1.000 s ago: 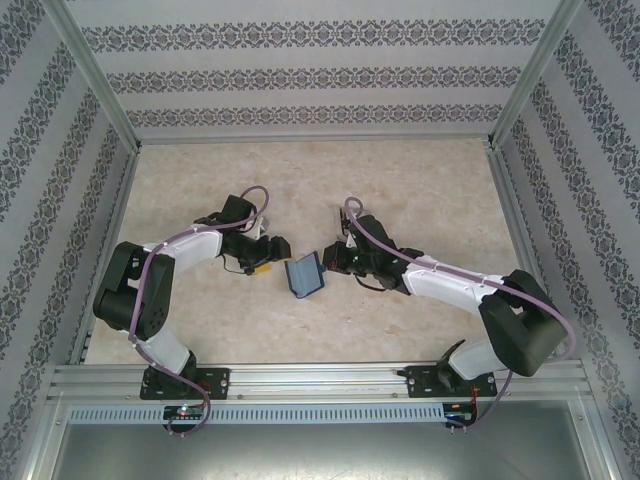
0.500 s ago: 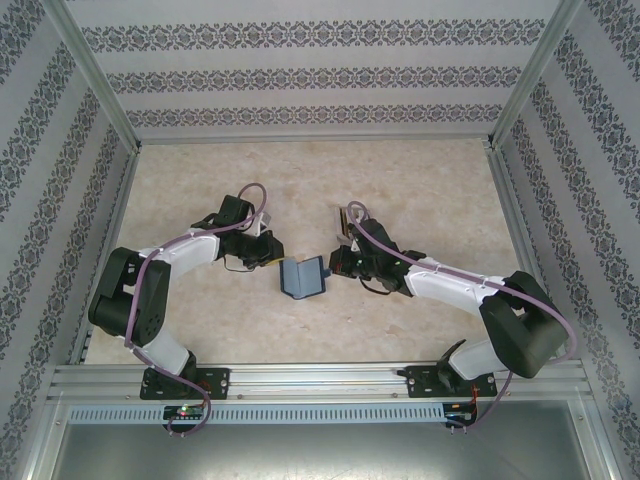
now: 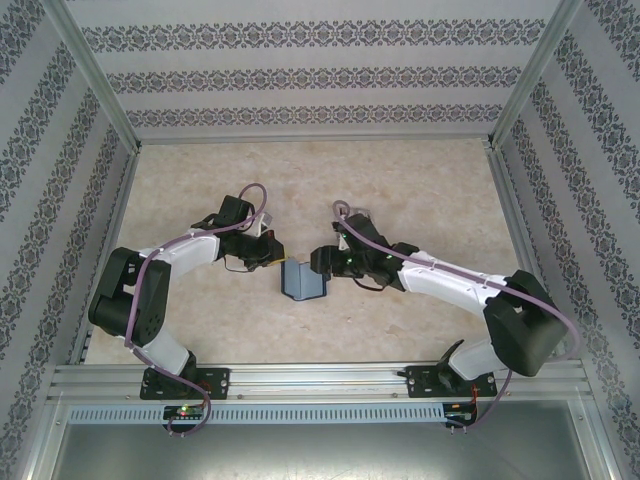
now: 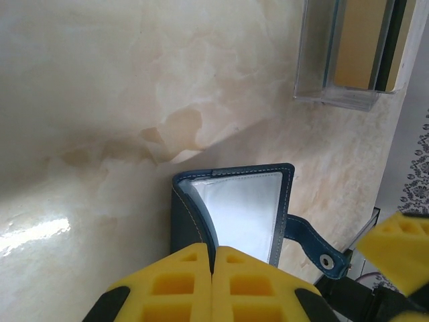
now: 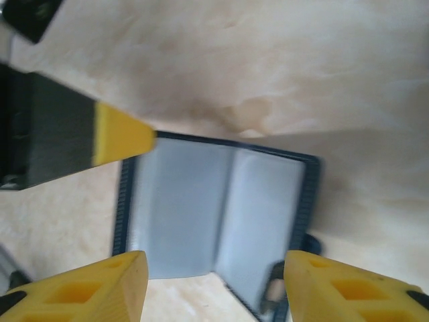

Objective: Put the credit cards into the card holder
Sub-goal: Flip over the card slot in the card holder.

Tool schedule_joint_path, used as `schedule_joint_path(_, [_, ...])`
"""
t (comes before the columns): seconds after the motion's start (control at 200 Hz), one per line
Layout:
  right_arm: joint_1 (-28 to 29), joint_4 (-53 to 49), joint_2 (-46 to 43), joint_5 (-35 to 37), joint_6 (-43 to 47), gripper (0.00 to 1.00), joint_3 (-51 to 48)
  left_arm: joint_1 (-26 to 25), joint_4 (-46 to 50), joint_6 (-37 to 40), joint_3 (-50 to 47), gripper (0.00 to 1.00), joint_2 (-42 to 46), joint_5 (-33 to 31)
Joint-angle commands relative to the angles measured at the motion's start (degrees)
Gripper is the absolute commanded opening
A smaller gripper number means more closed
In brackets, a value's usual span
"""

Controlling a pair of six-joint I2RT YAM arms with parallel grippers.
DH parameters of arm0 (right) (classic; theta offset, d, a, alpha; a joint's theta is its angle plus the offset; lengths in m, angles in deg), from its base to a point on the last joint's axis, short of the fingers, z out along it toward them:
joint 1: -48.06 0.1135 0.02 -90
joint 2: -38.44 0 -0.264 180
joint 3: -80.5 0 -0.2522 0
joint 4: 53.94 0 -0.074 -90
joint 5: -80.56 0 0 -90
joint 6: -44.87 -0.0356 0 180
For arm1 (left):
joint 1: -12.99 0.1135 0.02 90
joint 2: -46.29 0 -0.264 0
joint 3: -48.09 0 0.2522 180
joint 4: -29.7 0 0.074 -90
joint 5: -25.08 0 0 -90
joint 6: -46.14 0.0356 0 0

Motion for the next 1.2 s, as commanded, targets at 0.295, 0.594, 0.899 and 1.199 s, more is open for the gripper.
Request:
schedule_joint_path(0.295, [3.98, 14.01, 12.58, -9.88, -6.75, 0.54, 1.18, -0.39, -4.11, 0.77, -0.24, 0.0, -3.76, 3.75])
schedule_joint_path(0.594, [3.74, 11.77, 15.34, -8.03, -6.3, 0.56, 0.58, -0.24, -5.4, 0.49, -0.52, 0.07, -3.56, 3.62])
schedule_joint_path(0.899, [3.91, 6.89, 17.84, -3.9, -3.57, 0.54, 1.57, 0.08, -5.5, 0.15, -0.96, 0.3, -2.86, 4.58])
schedule_joint_path(1.199, [3.83, 6.44, 17.37, -2.37, -2.83, 0.43, 1.56, 0.45, -3.48, 1.3, -0.75, 0.27, -2.15, 4.59])
